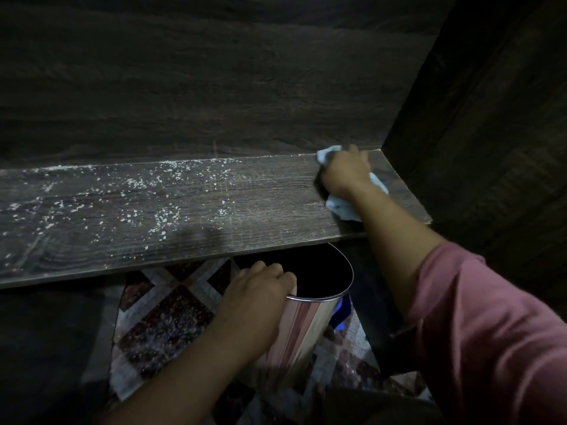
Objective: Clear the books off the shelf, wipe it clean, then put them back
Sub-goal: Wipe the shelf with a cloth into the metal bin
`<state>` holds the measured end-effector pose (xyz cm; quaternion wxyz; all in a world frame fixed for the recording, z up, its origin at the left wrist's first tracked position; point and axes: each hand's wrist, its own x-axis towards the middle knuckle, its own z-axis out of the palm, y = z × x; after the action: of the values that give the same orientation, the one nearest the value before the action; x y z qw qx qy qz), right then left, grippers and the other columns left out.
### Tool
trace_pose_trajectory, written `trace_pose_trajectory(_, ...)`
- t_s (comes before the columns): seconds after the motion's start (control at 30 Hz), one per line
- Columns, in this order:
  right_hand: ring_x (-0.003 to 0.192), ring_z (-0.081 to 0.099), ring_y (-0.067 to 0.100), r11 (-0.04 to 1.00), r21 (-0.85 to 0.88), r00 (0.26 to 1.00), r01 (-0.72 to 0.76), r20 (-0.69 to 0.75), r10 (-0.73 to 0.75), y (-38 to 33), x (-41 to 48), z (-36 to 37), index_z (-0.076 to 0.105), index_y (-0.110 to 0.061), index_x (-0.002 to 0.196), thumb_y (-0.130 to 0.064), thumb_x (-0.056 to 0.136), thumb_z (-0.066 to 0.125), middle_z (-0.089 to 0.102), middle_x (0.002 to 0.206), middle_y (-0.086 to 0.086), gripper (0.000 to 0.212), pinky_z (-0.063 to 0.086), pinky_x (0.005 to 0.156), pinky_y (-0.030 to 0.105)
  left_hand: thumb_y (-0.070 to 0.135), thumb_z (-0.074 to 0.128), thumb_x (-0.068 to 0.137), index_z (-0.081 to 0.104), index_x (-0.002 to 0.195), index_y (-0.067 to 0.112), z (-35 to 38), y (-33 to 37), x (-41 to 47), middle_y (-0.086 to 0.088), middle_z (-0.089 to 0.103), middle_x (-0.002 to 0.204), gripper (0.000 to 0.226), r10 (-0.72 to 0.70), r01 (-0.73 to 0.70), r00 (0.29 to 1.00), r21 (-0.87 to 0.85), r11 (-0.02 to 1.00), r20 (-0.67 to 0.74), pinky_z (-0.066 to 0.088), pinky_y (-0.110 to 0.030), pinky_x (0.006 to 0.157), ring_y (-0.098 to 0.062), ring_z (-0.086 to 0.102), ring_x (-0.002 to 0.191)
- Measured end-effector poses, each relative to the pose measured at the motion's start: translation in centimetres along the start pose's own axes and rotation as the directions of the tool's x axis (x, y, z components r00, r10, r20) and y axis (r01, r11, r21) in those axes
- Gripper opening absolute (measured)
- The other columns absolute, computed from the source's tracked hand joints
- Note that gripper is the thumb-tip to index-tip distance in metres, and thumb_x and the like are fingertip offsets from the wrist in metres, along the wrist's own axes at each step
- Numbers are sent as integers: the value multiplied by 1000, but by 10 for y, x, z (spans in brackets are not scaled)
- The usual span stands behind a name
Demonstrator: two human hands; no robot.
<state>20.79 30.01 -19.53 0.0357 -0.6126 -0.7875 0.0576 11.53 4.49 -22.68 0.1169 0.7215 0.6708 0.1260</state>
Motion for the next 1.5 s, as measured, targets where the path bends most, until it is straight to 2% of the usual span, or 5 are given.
trace_pose_trajectory(0.3,119,37,37,970,198,914,141,-403,-51,19,-16,-7,54,-20,134,-13,93,45,45,135,14,43,29,101,37,10,61,79,53,103,30,-5,-5,-2,11,49,101,32,2,-2,1000,13,1000,-14,34,-28,85,-14,43,101)
trace_pose_trajectory(0.5,124,46,38,986,22,982,-164,-91,165,46,17,-13,56,-2,123,-21,94,43,54,130,22,38,34,103,40,8,59,79,53,101,28,-10,-8,-8,10,51,100,30,0,0,1000,8,1000,-11,38,-29,88,-15,45,101)
trace_pose_trajectory(0.8,122,48,30,982,115,987,148,-83,-139,-59,-8,17,65,-22,122,-12,86,52,59,128,10,40,38,103,36,8,56,83,52,104,31,-13,-11,-11,11,49,100,31,-4,4,1000,18,1000,-14,34,-27,86,-13,43,102)
trace_pose_trajectory(1.1,115,48,39,827,117,678,550,-641,-360,-13,-6,-3,55,-2,131,4,73,47,48,131,24,58,39,103,41,7,54,82,52,96,30,-21,-16,-17,10,49,94,27,-14,13,998,-21,1000,-62,35,-26,80,-13,43,96)
trace_pose_trajectory(1.5,120,51,31,830,58,831,555,-85,-550,-62,4,3,65,-12,124,-1,88,52,58,127,13,40,40,102,33,10,60,81,52,100,33,-21,-23,-20,13,46,95,31,-21,21,999,-1,1000,-39,33,-24,82,-11,44,99)
